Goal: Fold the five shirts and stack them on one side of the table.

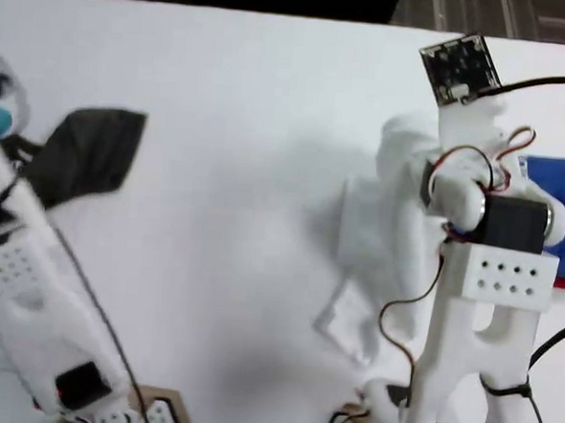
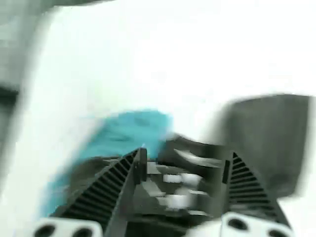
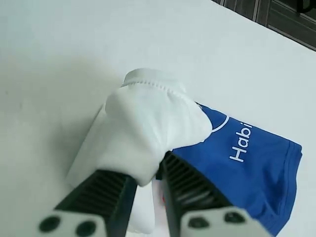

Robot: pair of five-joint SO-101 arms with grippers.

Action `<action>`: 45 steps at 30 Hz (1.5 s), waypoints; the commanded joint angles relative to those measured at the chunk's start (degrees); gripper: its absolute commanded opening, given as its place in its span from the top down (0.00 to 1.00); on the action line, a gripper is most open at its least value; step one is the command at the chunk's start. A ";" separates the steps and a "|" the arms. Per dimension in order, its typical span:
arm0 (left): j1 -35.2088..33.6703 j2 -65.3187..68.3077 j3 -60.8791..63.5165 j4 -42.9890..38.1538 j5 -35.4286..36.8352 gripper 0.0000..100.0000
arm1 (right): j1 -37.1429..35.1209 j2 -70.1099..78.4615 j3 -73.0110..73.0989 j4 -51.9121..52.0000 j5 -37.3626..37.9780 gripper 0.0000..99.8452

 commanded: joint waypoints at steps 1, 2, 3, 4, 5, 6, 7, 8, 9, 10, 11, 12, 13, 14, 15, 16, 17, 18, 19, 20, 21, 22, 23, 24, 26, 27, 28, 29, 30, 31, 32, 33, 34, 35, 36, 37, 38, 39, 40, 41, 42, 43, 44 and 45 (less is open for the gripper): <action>5.89 -3.08 18.42 0.18 2.29 0.74 | -0.13 -2.51 -0.35 0.13 -0.62 0.98; 7.03 -3.08 24.75 -1.14 2.55 0.74 | -0.13 -2.51 -0.35 0.13 -0.62 0.98; 7.91 -3.08 30.90 -3.08 2.55 0.74 | -0.13 -2.51 -0.35 0.13 -0.62 0.98; 8.35 -3.08 36.79 -5.71 2.55 0.74 | -0.13 -2.51 -0.35 0.13 -0.62 0.98; 8.26 -3.16 42.07 -9.05 2.55 0.74 | -0.13 -2.51 -0.35 0.13 -0.62 0.98; 7.47 -3.25 46.55 -12.57 2.29 0.74 | -0.13 -2.51 -0.35 0.13 -0.62 0.98; 5.98 -3.25 49.89 -15.91 2.20 0.74 | -0.13 -2.51 -0.35 0.22 -0.62 0.98; 4.04 -3.25 52.26 -18.81 2.20 0.74 | -0.13 -2.51 -0.35 0.31 -0.62 0.98; 1.76 -3.25 54.20 -21.45 2.11 0.74 | -0.13 -2.51 -0.35 0.75 -0.62 0.98; -0.79 -3.25 55.43 -23.56 2.11 0.74 | -0.22 -2.51 -0.35 1.01 -0.62 0.98; -3.43 -3.25 56.04 -24.97 1.85 0.74 | -0.40 -2.51 -0.35 1.10 -0.62 0.98; -6.07 -3.25 56.13 -26.02 0.70 0.74 | -0.48 -2.51 -0.35 1.27 -0.62 0.98; -8.79 -3.25 56.13 -26.73 -1.23 0.74 | -0.48 -2.51 -0.35 1.27 -0.62 0.98; -11.25 -3.34 56.04 -27.60 -3.16 0.74 | -0.48 -2.51 -0.35 1.27 -0.62 0.98; -13.89 -3.78 56.04 -28.40 -4.31 0.74 | -0.57 -2.51 -0.35 1.19 -0.62 0.98; -16.53 -3.87 55.78 -28.84 -5.19 0.74 | -0.57 -2.51 -0.35 1.19 -0.62 0.98; -18.73 -4.04 54.55 -28.57 -5.63 0.74 | -0.57 -2.51 -0.35 1.19 -0.62 0.98; -20.92 -4.04 52.97 -27.78 -5.54 0.74 | -0.75 -2.42 -0.35 1.19 -0.62 0.98; -22.68 -4.04 51.38 -26.81 -5.54 0.74 | -1.45 -2.24 -0.35 1.19 -0.62 0.98; -24.00 -4.13 49.80 -25.49 -5.54 0.74 | -2.42 -2.07 -0.35 1.27 -0.62 0.98; -24.79 -4.13 48.31 -24.09 -5.54 0.74 | -3.65 -1.98 -0.26 1.27 -0.62 0.98; -25.32 -4.13 46.64 -22.07 -5.54 0.74 | -5.49 -1.98 -0.18 1.19 -0.70 0.98; -25.49 -4.13 44.97 -19.87 -5.45 0.74 | -7.78 -1.98 -0.09 1.01 -1.41 0.98; -25.49 -4.13 43.38 -17.41 -5.45 0.74 | -10.42 -1.98 -0.44 1.01 -2.73 0.98; -24.88 -4.13 40.31 -11.96 -5.36 0.74 | -16.66 -1.98 -1.49 0.04 -4.13 0.98; -24.09 -4.13 38.81 -9.41 -5.36 0.74 | -20.00 -1.98 -2.90 0.04 -4.48 0.98; -23.30 -3.87 37.58 -7.03 -5.36 0.74 | -23.34 -1.98 -4.66 -0.04 -4.57 0.98; -22.42 -3.78 36.79 -4.92 -5.36 0.74 | -26.77 -1.89 -6.68 -0.13 -4.57 0.98; -21.36 -3.60 36.18 -3.08 -5.36 0.74 | -29.85 -1.89 -8.70 -0.22 -4.57 0.98; -20.40 -3.60 36.00 -1.85 -5.36 0.74 | -32.40 -1.80 -10.64 -0.22 -4.57 0.98; -19.43 -3.60 36.00 -1.05 -5.36 0.74 | -34.51 -1.45 -12.31 -0.22 -4.57 0.98; -18.64 -3.60 36.00 -0.79 -5.27 0.74 | -35.82 -0.84 -14.07 -0.22 -4.31 0.98; -18.02 -3.52 36.09 -0.70 -5.19 0.74 | -36.70 -0.22 -15.82 -0.22 -4.22 0.98; -17.49 -3.52 36.09 -0.70 -4.22 0.74 | -37.32 0.40 -17.76 -0.22 -4.22 0.98; -16.97 -3.52 36.09 -0.70 -2.99 0.74 | -37.93 1.01 -19.96 -0.31 -4.22 0.98; -16.53 -3.52 36.09 -0.62 -1.76 0.74 | -38.64 1.54 -22.33 -0.31 -4.22 0.98; -16.00 -3.52 36.09 -0.44 -1.05 0.74 | -39.69 2.07 -24.79 -0.31 -4.22 0.98; -15.47 -3.52 36.09 -0.18 -0.53 0.74 | -40.66 2.59 -27.16 -0.31 -4.22 0.98; -15.03 -3.52 36.09 -0.18 -0.18 0.74 | -41.63 3.21 -29.27 -0.13 -4.22 0.98; -14.68 -3.52 36.26 -0.18 0.09 0.74 | -42.15 3.82 -31.03 0.04 -4.22 0.98; -14.33 -3.60 36.70 -0.18 0.26 0.74 | -42.24 4.53 -32.26 0.13 -4.22 0.98; -13.98 -3.60 37.05 -0.18 0.26 0.74 | -42.15 5.32 -32.53 0.13 -4.22 0.98; -13.80 -3.69 37.58 -0.18 0.26 0.74 | -41.89 6.02 -32.09 0.13 -4.22 0.98; -13.54 -3.87 38.11 -0.18 0.26 0.74 | -41.01 6.99 -30.95 0.31 -4.22 0.98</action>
